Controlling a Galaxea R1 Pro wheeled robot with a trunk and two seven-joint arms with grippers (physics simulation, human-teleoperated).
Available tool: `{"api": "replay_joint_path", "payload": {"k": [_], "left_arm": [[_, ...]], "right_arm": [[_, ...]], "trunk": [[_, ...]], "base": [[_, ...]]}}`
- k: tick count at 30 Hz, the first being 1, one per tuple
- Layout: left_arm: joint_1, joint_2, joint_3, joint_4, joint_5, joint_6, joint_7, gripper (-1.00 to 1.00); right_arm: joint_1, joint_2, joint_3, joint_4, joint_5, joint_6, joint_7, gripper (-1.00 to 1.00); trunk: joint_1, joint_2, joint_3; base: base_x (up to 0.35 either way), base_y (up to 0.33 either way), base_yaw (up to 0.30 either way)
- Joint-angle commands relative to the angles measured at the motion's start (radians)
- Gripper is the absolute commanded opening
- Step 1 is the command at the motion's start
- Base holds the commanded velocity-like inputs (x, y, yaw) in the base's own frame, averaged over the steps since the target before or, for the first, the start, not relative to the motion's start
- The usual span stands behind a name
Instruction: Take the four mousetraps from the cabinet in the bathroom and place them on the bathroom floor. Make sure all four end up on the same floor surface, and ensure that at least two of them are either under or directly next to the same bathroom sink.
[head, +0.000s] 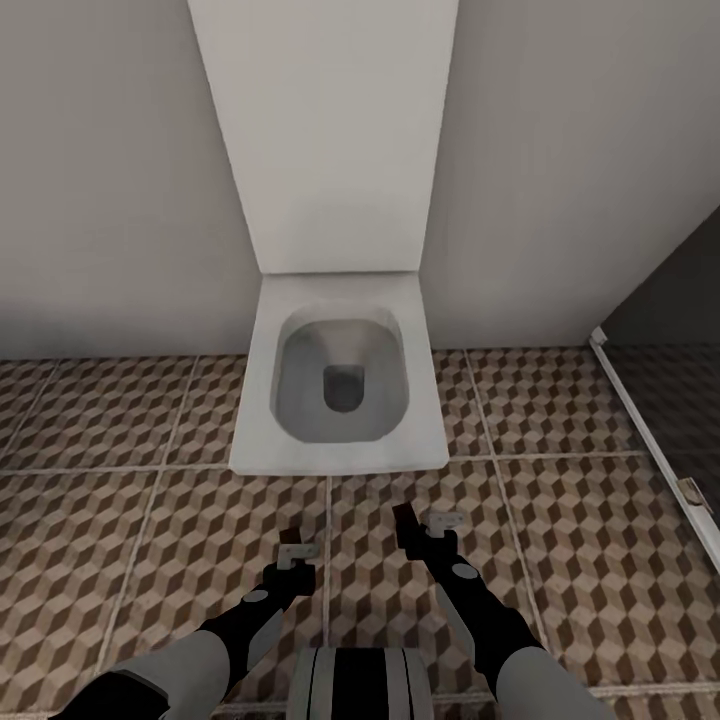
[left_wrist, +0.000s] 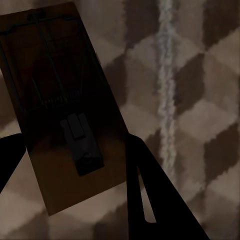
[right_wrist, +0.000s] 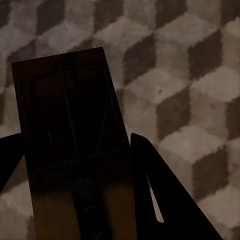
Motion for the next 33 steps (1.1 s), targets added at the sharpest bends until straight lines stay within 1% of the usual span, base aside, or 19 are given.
{"api": "replay_joint_path", "payload": {"k": [1,7,16,26,33], "left_arm": [[-0.001,0.0,-0.008,0.001,0.009,-0.004,0.0,-1.0],[-0.001,0.001,-0.008,0.001,0.009,-0.004,0.0,-1.0],[-0.001,0.002,-0.008,0.001,0.009,-0.003,0.0,-1.0],[-0.001,0.003,-0.008,0.001,0.009,-0.003,0.0,-1.0],[-0.001,0.003,-0.008,0.0,0.009,-0.003,0.0,-1.0]], "right_arm": [[0.0,-0.001,0.006,0.0,-0.01,-0.001,-0.007,-1.0],[0.0,-0.001,0.006,0.0,-0.01,-0.002,-0.007,-1.0],[0.0,-0.001,0.007,0.0,-0.01,-0.004,-0.006,-1.0],[0.0,-0.001,0.007,0.0,-0.01,-0.004,-0.006,-1.0],[0.0,-0.001,0.006,0.001,-0.01,-0.004,-0.007,-1.0]], "trunk": [[0.0,0.0,-0.002],[0.0,0.0,-0.011],[0.0,0.0,-0.012],[0.0,0.0,-0.012],[0.0,0.0,-0.012]], "base": [[0.0,0.0,0.0],[0.0,0.0,0.0],[0.008,0.0,0.0],[0.209,0.0,0.0],[0.047,0.0,0.0]]}}
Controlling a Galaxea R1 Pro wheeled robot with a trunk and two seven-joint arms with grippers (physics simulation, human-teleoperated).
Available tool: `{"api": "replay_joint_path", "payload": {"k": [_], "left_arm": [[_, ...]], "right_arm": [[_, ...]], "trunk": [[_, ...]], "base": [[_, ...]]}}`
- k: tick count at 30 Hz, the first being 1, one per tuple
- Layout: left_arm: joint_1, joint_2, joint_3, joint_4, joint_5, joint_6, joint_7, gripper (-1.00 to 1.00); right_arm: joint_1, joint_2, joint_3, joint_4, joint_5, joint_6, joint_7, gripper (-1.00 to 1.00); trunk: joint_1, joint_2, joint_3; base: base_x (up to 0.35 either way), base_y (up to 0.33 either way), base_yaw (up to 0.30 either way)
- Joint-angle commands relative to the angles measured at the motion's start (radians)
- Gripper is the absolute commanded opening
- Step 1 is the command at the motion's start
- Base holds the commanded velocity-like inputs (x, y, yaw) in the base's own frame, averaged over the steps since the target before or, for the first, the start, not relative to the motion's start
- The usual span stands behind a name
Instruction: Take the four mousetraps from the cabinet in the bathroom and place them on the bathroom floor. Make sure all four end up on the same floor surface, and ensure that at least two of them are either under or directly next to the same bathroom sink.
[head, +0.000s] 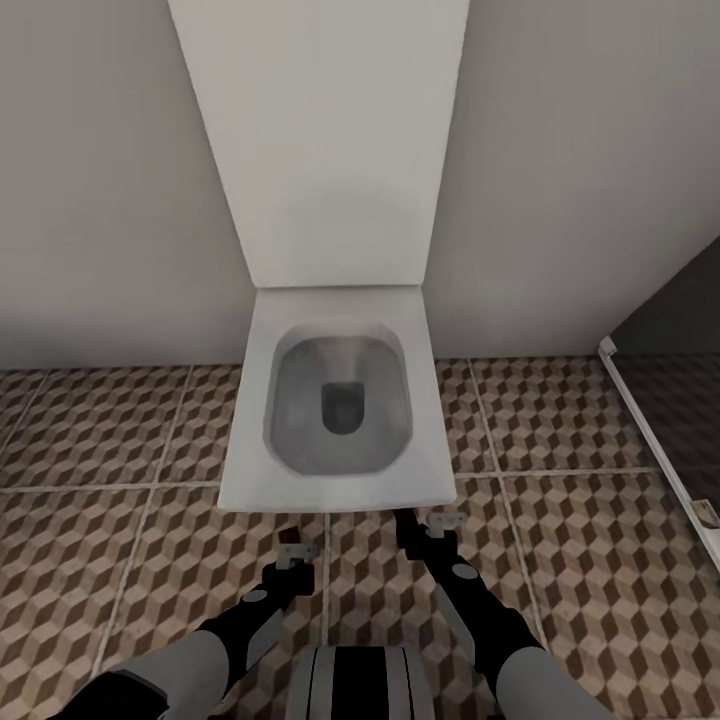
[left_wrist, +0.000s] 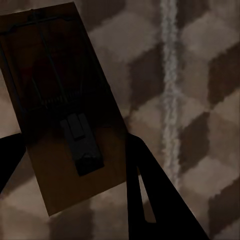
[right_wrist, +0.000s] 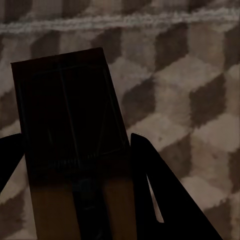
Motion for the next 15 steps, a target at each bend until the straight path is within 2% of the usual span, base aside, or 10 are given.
{"api": "replay_joint_path", "payload": {"k": [1,4,11,15], "left_arm": [[-0.001,0.0,-0.008,0.001,0.009,-0.004,0.0,-1.0],[-0.001,0.0,-0.008,0.001,0.009,-0.004,0.0,-1.0],[-0.001,-0.001,-0.008,0.001,0.009,-0.004,0.0,-1.0],[-0.001,-0.001,-0.008,0.001,0.009,-0.004,0.0,-1.0]], "right_arm": [[0.0,-0.001,0.006,0.001,-0.01,-0.001,-0.007,-1.0],[0.0,-0.001,0.006,0.015,-0.01,-0.001,-0.007,-1.0],[0.0,0.0,0.004,0.135,-0.01,-0.005,-0.006,-1.0],[0.0,0.001,0.004,0.158,-0.01,-0.005,-0.006,-1.0]], "trunk": [[0.0,0.0,0.0],[0.0,0.0,0.0],[0.0,0.0,0.0],[0.0,0.0,0.0]], "base": [[0.008,0.0,0.0],[0.004,0.0,0.0],[0.0,0.0,0.0],[0.0,0.0,0.0]]}}
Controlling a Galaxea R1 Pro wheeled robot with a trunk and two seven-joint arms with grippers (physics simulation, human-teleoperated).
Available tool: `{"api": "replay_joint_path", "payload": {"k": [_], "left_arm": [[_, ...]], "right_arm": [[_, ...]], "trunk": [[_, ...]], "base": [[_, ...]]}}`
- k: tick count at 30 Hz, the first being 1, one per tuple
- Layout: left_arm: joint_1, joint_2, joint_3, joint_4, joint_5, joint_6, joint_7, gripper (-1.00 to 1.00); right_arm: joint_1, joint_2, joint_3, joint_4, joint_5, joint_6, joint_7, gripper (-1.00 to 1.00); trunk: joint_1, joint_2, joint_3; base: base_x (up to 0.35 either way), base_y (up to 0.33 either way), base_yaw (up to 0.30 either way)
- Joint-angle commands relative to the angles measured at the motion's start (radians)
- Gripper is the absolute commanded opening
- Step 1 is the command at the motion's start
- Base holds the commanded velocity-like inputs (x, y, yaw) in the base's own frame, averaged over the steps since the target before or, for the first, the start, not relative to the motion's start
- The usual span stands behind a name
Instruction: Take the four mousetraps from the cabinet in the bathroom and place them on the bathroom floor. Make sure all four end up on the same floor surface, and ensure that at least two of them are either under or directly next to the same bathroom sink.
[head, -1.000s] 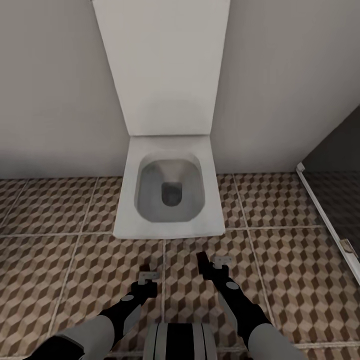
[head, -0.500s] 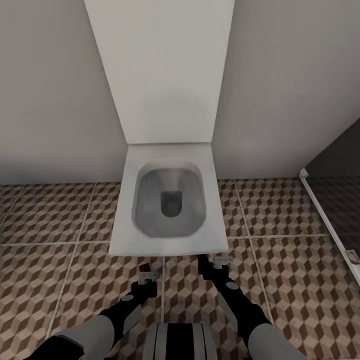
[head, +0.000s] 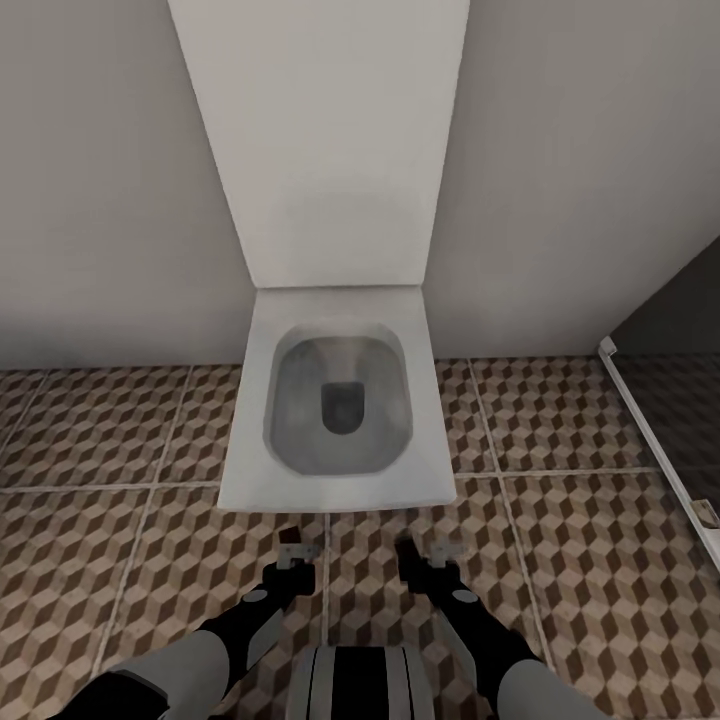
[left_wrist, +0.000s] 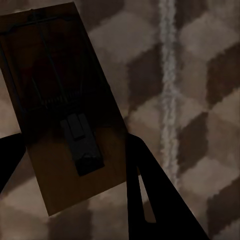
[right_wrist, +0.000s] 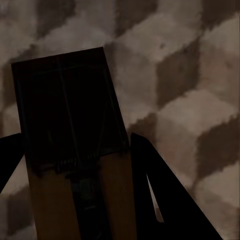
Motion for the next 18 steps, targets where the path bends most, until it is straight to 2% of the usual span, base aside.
{"api": "replay_joint_path", "payload": {"k": [1,18], "left_arm": [[-0.001,0.0,-0.008,0.001,0.009,-0.004,0.0,-1.0],[-0.001,-0.003,-0.008,0.001,0.009,-0.004,0.0,-1.0]], "right_arm": [[0.0,-0.001,0.008,0.008,-0.01,-0.002,-0.007,-1.0],[0.0,-0.002,0.006,0.029,-0.01,-0.002,-0.007,-1.0]], "trunk": [[0.0,0.0,0.0],[0.0,0.0,0.0]], "base": [[0.0,0.0,0.0],[0.0,0.0,0.0]]}}
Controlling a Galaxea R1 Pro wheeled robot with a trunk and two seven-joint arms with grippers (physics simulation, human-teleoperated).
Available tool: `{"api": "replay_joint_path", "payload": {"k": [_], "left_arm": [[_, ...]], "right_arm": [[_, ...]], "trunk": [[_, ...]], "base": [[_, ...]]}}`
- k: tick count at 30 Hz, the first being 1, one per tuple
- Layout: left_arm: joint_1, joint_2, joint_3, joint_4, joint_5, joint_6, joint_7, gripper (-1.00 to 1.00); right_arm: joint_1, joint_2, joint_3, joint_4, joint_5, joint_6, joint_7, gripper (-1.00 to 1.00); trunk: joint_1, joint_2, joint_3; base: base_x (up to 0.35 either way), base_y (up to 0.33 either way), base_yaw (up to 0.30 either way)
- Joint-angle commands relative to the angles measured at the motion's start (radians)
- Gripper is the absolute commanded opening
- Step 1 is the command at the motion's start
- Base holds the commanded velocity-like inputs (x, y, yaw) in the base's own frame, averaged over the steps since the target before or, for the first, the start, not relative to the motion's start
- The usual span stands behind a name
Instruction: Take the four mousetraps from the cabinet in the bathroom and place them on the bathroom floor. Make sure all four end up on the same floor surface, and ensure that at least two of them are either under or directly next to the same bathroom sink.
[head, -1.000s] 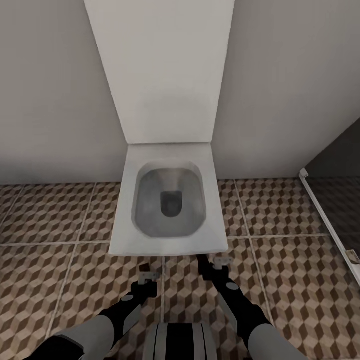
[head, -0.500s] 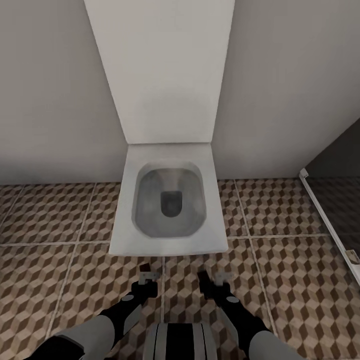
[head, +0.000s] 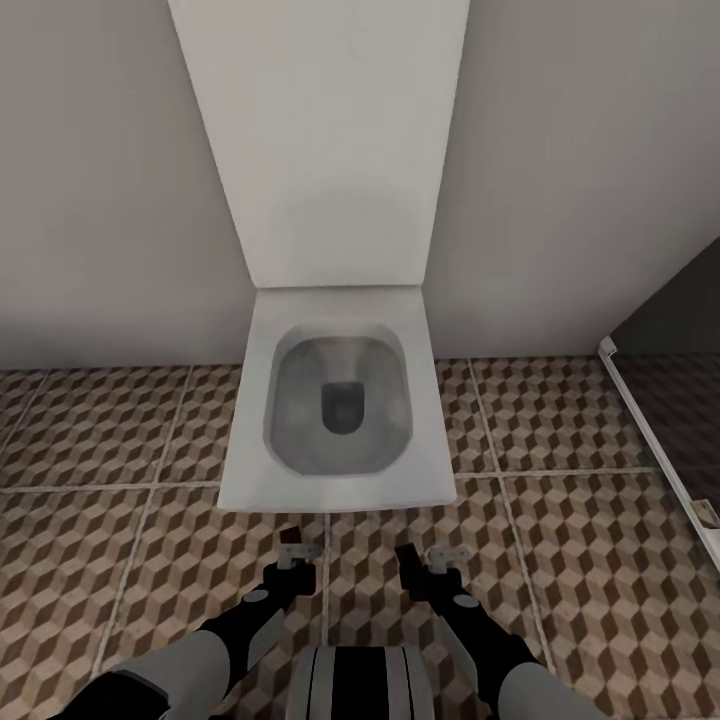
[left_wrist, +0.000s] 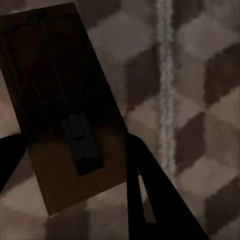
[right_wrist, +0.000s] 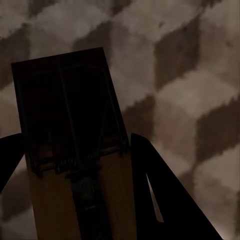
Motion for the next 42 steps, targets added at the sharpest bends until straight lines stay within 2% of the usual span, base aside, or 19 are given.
{"api": "replay_joint_path", "payload": {"k": [1,11,18,29,36,42], "left_arm": [[-0.001,0.0,-0.008,0.001,0.009,-0.004,0.0,-1.0],[-0.001,-0.001,-0.008,0.001,0.009,-0.004,0.0,-1.0],[-0.001,-0.003,-0.009,0.001,0.009,-0.004,0.0,-1.0],[-0.001,-0.004,-0.009,0.003,0.009,-0.004,0.0,-1.0],[-0.001,-0.004,-0.01,0.003,0.009,-0.004,0.0,-1.0],[-0.001,-0.004,-0.01,0.002,0.009,-0.004,0.0,-1.0]], "right_arm": [[0.0,-0.001,0.008,-0.001,-0.01,-0.001,-0.007,-1.0],[-0.001,-0.002,0.008,-0.008,-0.006,0.005,-0.023,-1.0],[-0.024,-0.002,0.009,-0.01,-0.007,0.006,-0.075,-1.0],[-0.046,-0.003,0.009,-0.01,-0.006,0.008,-0.086,-1.0],[-0.051,-0.003,0.009,-0.01,-0.006,0.009,-0.125,-1.0],[-0.051,-0.003,0.009,-0.01,-0.007,0.009,-0.133,-1.0]], "trunk": [[0.0,0.0,0.0],[0.0,0.0,0.0],[0.0,0.0,0.0],[0.0,0.0,0.0],[0.0,0.0,0.0],[0.0,0.0,0.0]], "base": [[0.0,0.0,0.0],[0.0,0.0,0.0],[0.0,0.0,0.0],[0.0,0.0,0.0],[0.0,0.0,0.0],[0.0,0.0,0.0]]}}
